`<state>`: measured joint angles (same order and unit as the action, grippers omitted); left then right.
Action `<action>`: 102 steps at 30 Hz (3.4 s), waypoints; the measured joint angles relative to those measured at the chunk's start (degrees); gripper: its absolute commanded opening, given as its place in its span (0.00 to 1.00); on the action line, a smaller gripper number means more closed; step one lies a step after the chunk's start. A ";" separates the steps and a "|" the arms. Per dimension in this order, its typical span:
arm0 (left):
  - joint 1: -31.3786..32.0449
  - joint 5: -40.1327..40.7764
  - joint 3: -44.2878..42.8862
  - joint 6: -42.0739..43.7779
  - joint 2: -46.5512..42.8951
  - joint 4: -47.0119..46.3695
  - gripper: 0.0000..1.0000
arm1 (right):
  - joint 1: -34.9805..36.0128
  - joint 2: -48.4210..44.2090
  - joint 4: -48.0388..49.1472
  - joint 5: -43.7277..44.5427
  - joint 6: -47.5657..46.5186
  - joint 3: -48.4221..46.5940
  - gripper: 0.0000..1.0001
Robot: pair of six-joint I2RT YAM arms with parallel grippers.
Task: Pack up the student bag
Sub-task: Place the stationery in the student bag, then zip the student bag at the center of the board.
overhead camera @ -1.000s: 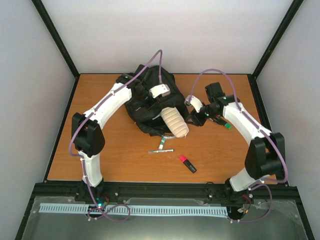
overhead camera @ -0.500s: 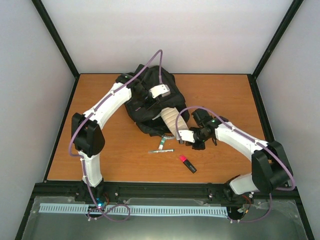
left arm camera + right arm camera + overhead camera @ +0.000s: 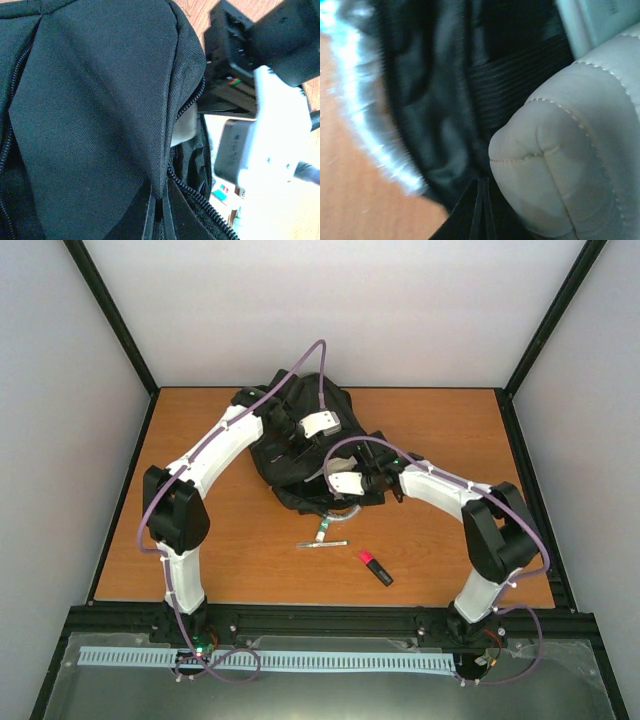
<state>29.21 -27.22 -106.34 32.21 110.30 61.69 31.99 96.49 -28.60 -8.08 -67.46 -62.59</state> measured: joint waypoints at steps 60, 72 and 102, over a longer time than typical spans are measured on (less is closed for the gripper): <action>0.11 4.20 4.57 -4.07 -6.93 -0.96 0.55 | 5.11 -12.50 -7.93 -4.35 20.06 1.90 0.47; -7.58 6.29 33.83 -3.30 -36.85 -5.53 0.58 | -2.71 -10.58 -15.21 -12.48 25.49 -12.59 0.54; -16.31 3.65 47.43 -2.62 -19.08 -17.55 0.33 | -2.71 7.96 -10.54 -17.59 38.66 -22.53 0.56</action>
<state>12.91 -23.57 -58.92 29.58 91.22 44.14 29.28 104.44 -39.13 -25.67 -28.80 -85.12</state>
